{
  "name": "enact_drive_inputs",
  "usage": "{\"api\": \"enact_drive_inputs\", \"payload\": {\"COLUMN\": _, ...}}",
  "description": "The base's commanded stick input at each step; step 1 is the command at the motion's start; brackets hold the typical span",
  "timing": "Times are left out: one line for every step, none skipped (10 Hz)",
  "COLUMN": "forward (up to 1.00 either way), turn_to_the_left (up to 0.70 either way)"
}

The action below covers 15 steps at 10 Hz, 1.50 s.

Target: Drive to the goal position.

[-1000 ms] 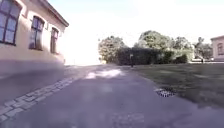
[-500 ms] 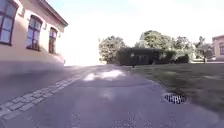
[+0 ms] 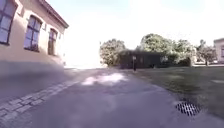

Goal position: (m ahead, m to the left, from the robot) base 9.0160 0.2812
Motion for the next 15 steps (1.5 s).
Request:
{"api": "enact_drive_inputs", "payload": {"forward": 0.70, "turn_to_the_left": 0.00}}
{"api": "enact_drive_inputs", "payload": {"forward": 0.70, "turn_to_the_left": 0.00}}
{"api": "enact_drive_inputs", "payload": {"forward": 0.70, "turn_to_the_left": 0.00}}
{"api": "enact_drive_inputs", "payload": {"forward": 0.70, "turn_to_the_left": 0.00}}
{"api": "enact_drive_inputs", "payload": {"forward": 0.70, "turn_to_the_left": 0.00}}
{"api": "enact_drive_inputs", "payload": {"forward": 0.70, "turn_to_the_left": 0.00}}
{"api": "enact_drive_inputs", "payload": {"forward": 0.70, "turn_to_the_left": 0.00}}
{"api": "enact_drive_inputs", "payload": {"forward": 0.70, "turn_to_the_left": 0.00}}
{"api": "enact_drive_inputs", "payload": {"forward": 0.70, "turn_to_the_left": 0.00}}
{"api": "enact_drive_inputs", "payload": {"forward": 0.70, "turn_to_the_left": 0.00}}
{"api": "enact_drive_inputs", "payload": {"forward": 0.70, "turn_to_the_left": 0.00}}
{"api": "enact_drive_inputs", "payload": {"forward": 0.70, "turn_to_the_left": 0.00}}
{"api": "enact_drive_inputs", "payload": {"forward": 0.70, "turn_to_the_left": 0.00}}
{"api": "enact_drive_inputs", "payload": {"forward": 0.70, "turn_to_the_left": 0.00}}
{"api": "enact_drive_inputs", "payload": {"forward": 0.70, "turn_to_the_left": 0.00}}
